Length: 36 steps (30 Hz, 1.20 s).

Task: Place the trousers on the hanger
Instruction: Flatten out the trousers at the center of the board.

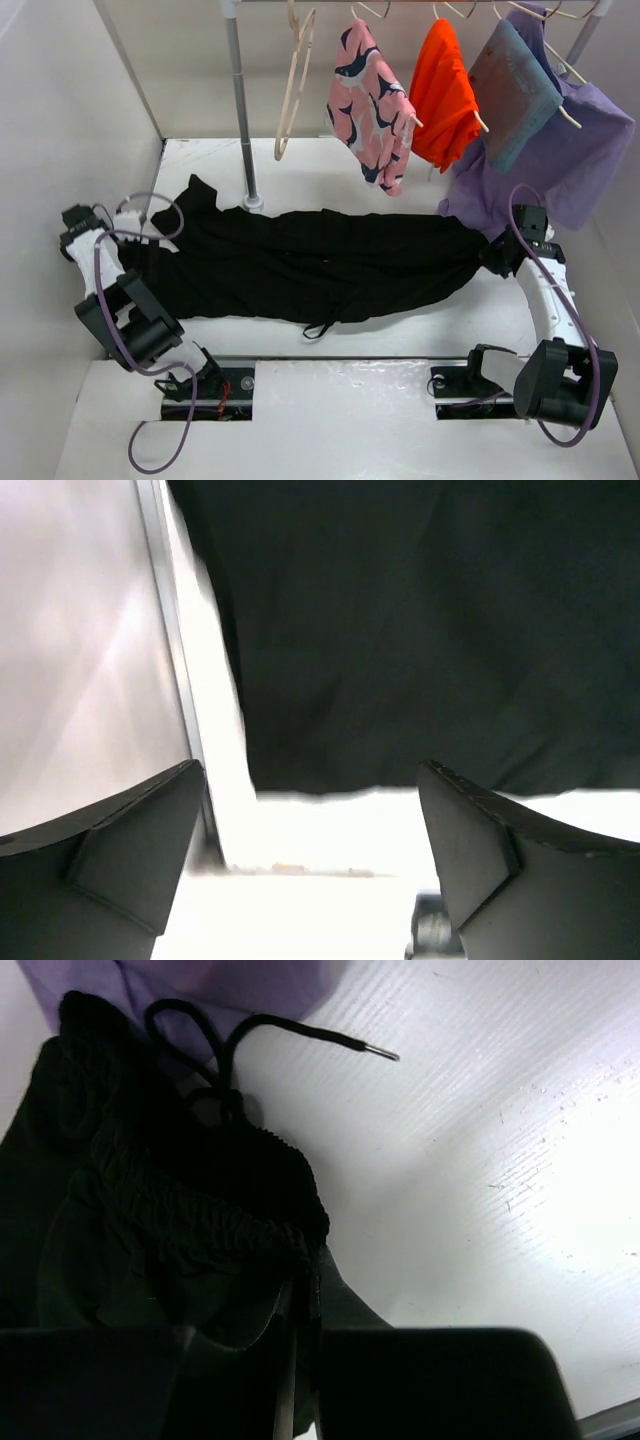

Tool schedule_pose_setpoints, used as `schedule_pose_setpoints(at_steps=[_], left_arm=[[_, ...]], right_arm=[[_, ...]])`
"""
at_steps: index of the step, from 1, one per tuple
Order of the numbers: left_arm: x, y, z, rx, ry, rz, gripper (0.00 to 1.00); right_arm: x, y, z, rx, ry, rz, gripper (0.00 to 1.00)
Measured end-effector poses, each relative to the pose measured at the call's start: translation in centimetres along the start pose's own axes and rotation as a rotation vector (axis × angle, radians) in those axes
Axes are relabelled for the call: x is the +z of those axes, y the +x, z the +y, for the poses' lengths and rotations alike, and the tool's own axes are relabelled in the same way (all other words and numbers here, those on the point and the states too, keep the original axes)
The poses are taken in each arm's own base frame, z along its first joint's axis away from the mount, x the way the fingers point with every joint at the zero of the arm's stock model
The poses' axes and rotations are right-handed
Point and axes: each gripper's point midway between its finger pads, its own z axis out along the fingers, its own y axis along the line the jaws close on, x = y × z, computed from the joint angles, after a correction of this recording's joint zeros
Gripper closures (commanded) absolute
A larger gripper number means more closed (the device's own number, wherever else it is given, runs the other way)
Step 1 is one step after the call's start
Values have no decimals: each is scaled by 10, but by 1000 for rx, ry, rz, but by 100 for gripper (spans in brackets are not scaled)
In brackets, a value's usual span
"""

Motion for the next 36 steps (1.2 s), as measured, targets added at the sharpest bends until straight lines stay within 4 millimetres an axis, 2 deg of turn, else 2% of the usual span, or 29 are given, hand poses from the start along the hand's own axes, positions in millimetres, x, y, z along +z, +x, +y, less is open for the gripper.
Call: schedule_pose_setpoints(at_steps=[3,5,7,9,11,12,13,14,15,20,26,29,31,32,33,34,35,36], left_arm=[[10,69,2,-30,-64,183,13],[18,96,-1,-24,-84,267,13],[25,110,0,-20,-109,307,13],[31,114,5,-21,-130,318,15],[38,110,14,-24,-158,308,24],[42,108,18,-25,-170,302,37],[46,107,21,-27,-179,297,73],[50,107,23,-28,-185,295,91],[53,108,24,-24,-186,300,100],[48,109,28,29,-174,338,100],[9,95,65,176,-324,385,100],[-5,100,74,218,-372,437,100],[-7,107,74,233,-373,472,100],[-7,112,73,239,-370,492,96],[-7,116,72,245,-366,512,85],[-7,121,71,251,-363,532,61],[-8,126,70,258,-359,551,55],[-9,128,68,258,-355,564,50]], right_arm=[[-4,-7,7,-9,-18,-11,100],[-8,-12,11,-17,-32,-22,100],[-10,-16,14,-23,-44,-29,100],[-12,-18,16,-30,-50,-32,100],[-12,-17,16,-35,-50,-29,100],[-12,-16,15,-36,-48,-26,100],[-13,-16,15,-38,-47,-25,100],[-14,-15,14,-37,-46,-23,100],[-16,-15,14,-31,-48,-21,100],[-38,-21,8,77,-79,-55,100],[-72,-18,5,202,-128,-105,100],[-81,-9,0,260,-121,-92,93],[-88,-5,-4,300,-117,-100,75],[-92,-4,-7,320,-113,-110,61],[-95,-3,-10,335,-105,-122,45],[-97,-3,-14,349,-93,-135,19],[-99,-3,-18,366,-78,-147,7],[-99,-4,-23,375,-58,-160,1]])
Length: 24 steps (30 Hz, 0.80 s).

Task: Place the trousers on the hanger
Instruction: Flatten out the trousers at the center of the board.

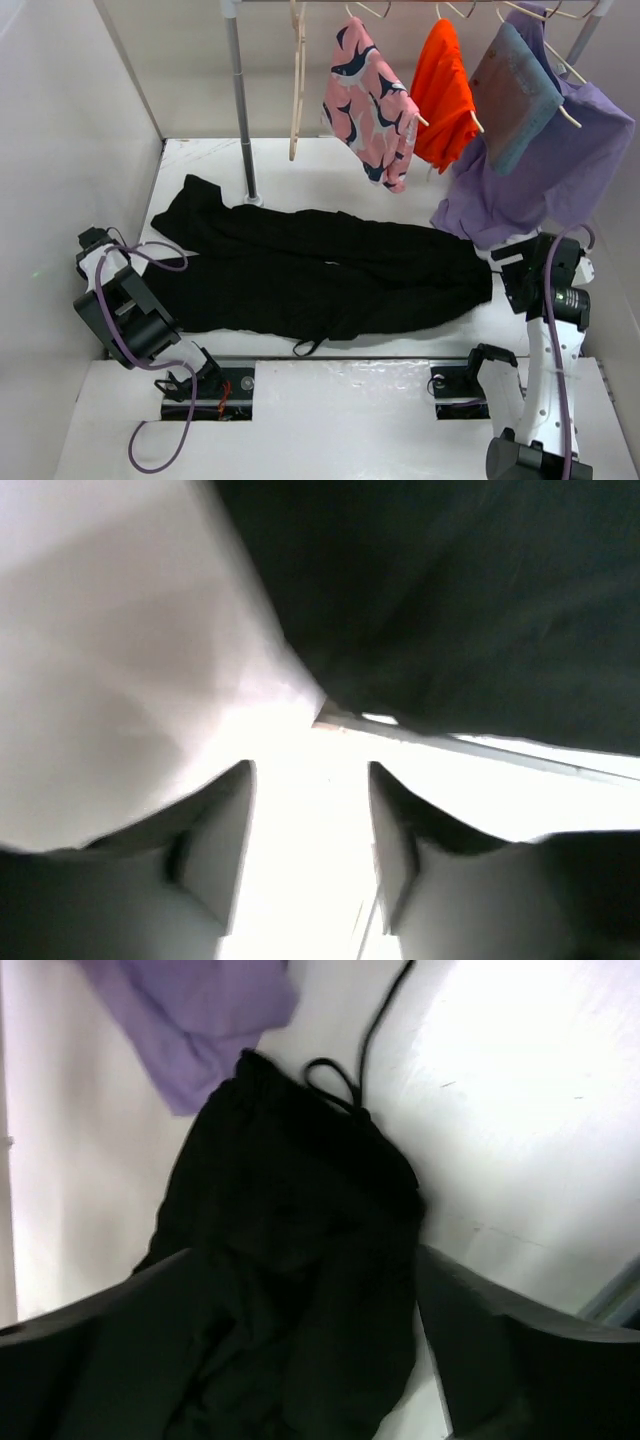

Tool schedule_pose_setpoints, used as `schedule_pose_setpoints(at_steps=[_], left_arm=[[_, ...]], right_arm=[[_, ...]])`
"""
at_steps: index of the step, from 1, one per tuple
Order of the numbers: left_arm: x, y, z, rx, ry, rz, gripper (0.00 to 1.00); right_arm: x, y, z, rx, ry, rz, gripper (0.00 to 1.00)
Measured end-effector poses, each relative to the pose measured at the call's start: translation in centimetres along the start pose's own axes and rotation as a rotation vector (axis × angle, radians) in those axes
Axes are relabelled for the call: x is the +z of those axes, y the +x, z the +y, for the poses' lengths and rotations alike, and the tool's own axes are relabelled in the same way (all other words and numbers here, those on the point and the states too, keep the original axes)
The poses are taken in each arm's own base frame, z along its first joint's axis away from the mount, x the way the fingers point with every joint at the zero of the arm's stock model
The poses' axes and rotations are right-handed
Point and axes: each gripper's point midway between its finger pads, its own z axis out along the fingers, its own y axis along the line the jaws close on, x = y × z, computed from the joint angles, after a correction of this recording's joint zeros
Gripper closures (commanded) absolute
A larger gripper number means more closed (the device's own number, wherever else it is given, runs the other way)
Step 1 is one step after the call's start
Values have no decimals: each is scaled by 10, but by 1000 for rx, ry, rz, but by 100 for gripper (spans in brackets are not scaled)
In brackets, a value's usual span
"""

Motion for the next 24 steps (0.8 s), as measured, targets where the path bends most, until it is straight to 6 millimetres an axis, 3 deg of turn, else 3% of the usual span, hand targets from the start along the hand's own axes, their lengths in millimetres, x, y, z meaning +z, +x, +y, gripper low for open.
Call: schedule_pose_setpoints(at_steps=[1,3,6,10,12,15,20,24], left_arm=[[-1,1,0,0,2,5,45],[-5,-1,0,2,22,-4,23],[-24,-19,9,-19,68,-96,23],[-67,-64,33,-58,91,-343,21],[-88,-85,34,-69,110,-475,20],[-116,-112,18,-76,173,-641,20],[-146,-171,-2,-103,257,-812,20],[-161,-230,-3,-136,307,-878,20]], right_arm=[[0,-2,-3,4,16,-11,1],[-2,-7,-8,-1,47,-34,1],[-5,-21,-1,-31,52,-77,1],[1,-39,24,-123,18,-102,1],[19,-35,39,-199,20,-65,1],[59,-14,55,-312,56,30,1],[125,23,55,-409,161,186,1],[152,34,56,-431,193,224,4]])
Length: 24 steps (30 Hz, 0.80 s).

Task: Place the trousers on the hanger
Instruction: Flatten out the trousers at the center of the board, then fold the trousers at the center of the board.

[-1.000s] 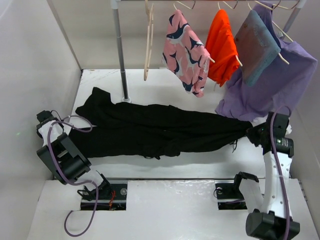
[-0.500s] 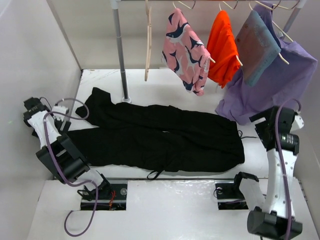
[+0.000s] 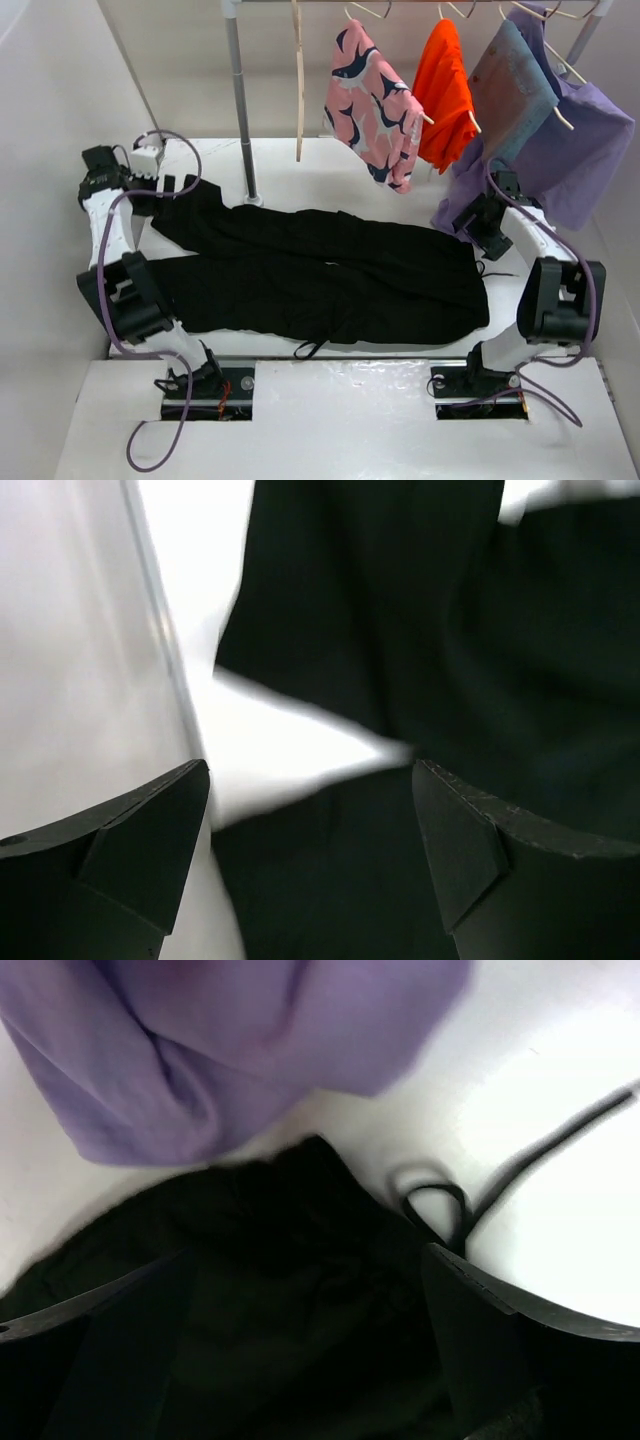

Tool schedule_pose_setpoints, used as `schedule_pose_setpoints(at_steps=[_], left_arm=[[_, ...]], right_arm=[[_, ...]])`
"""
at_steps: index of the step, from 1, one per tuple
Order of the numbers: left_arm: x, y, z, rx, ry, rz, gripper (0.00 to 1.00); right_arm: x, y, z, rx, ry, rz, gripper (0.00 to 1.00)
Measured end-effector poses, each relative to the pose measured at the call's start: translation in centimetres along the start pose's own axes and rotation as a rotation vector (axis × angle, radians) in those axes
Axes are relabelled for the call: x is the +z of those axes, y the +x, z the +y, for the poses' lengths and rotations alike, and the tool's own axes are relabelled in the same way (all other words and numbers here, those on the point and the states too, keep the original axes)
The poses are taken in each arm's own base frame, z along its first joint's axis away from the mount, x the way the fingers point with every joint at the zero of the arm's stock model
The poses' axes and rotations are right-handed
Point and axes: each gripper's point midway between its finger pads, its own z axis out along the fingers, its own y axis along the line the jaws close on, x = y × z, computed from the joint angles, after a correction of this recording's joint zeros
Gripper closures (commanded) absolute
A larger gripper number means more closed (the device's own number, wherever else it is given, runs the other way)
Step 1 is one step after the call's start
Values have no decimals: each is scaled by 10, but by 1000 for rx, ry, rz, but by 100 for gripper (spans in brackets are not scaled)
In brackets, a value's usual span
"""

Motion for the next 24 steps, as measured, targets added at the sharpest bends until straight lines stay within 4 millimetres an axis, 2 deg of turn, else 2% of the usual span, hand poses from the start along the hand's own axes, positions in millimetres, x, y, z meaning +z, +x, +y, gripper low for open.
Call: schedule_pose_setpoints(at_steps=[2,5,10,13,15,17,19,24], left_arm=[[18,-18,-3,-19,13,-20,20],[47,-37,-18,-43,39,-31,18],[101,-70,-42,-78,67,-32,16],[137,-99,-34,-146,29,-61,16],[152,-107,-23,-189,-7,-70,15],[168,-110,-9,-240,-50,-72,15],[179,-103,0,-278,-84,-55,13],[199,-80,3,-308,-102,5,8]], right_arm=[[8,-3,7,-10,3,3,4],[23,-7,19,-25,-2,4,7],[48,4,19,-40,33,48,11],[58,8,19,-46,53,69,12],[61,8,22,-53,57,72,12],[62,9,26,-59,57,70,12],[61,9,28,-60,55,65,12],[58,10,35,-68,61,49,12]])
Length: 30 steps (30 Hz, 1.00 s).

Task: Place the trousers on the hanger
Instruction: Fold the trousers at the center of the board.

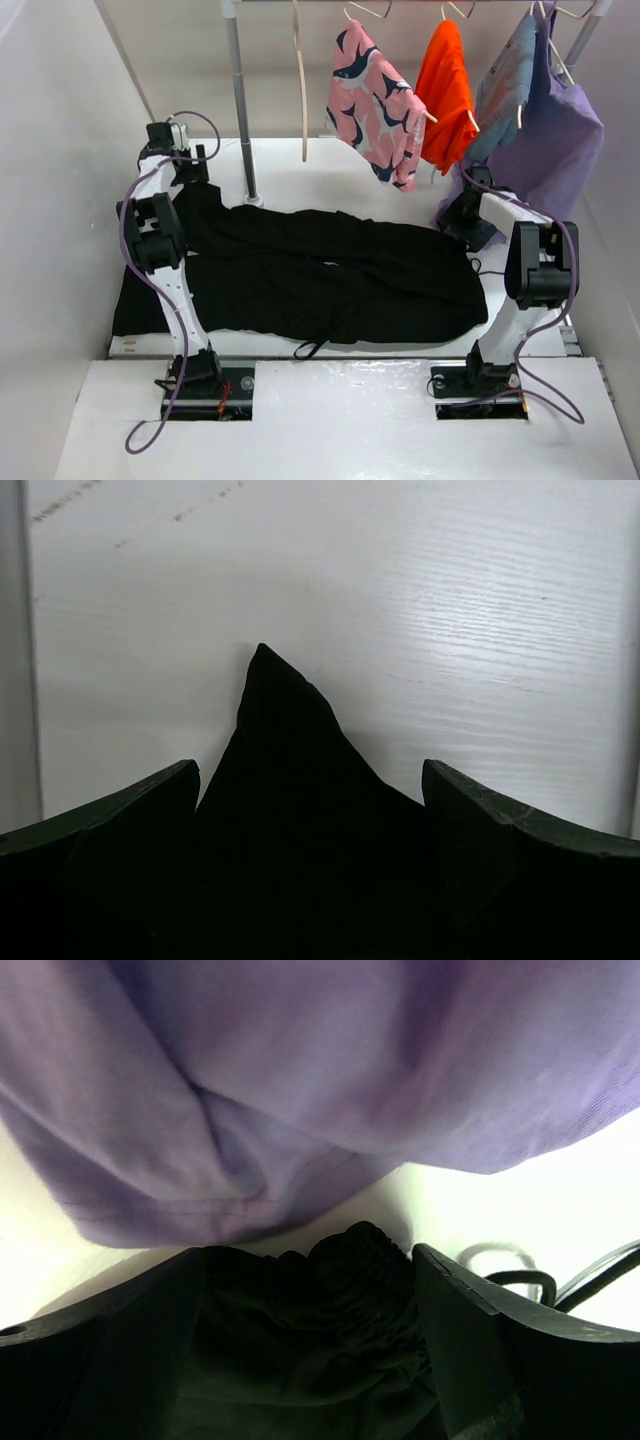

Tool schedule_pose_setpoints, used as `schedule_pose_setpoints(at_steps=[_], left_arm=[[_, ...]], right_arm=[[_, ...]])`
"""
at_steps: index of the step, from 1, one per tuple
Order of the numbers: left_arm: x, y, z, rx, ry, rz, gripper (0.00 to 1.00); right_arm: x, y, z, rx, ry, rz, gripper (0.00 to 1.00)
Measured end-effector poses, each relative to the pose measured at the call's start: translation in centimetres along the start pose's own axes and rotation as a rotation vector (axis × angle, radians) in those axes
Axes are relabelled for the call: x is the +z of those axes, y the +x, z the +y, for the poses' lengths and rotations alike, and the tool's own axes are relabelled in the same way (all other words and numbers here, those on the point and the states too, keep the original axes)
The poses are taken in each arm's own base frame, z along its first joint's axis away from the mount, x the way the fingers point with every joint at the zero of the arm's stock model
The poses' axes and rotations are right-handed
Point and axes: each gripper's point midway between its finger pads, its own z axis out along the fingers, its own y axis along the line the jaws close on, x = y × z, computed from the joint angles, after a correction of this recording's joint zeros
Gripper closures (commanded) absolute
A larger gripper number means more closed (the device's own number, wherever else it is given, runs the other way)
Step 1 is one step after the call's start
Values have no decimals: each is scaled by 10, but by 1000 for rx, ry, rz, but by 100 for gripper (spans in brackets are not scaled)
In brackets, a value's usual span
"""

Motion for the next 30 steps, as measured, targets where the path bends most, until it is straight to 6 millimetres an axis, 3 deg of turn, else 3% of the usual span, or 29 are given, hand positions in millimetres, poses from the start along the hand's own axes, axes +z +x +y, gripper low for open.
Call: schedule_pose_setpoints(at_steps=[3,5,6,8,9,12,13,14,19,23,26,30], left_arm=[[14,12,1,7,2,32,17],[22,21,2,14,5,56,28],[26,25,2,33,2,66,31],[27,25,2,39,4,65,39],[27,25,2,43,2,66,48],[26,25,5,60,-15,68,69],[26,25,6,66,-18,68,93],[26,25,7,70,-23,69,100],[23,22,11,90,-35,73,100],[10,4,21,115,-56,43,100],[-21,-15,38,131,-82,6,100],[-95,-49,58,145,-117,-83,100]], right_arm=[[-1,-2,5,-10,13,-3,14],[1,-5,10,-17,17,-8,22],[2,-7,11,-20,20,-10,37],[5,-5,11,-28,30,-5,54],[5,-4,10,-28,36,-2,70],[5,-3,8,-30,41,-1,97],[5,-3,8,-30,42,-2,100],[5,-4,8,-28,44,-4,100],[-2,-9,5,-38,47,-29,100],[-32,-27,2,-33,30,-108,100],[-64,-43,0,-4,-19,-185,100],[-99,-55,-11,54,-92,-250,100]])
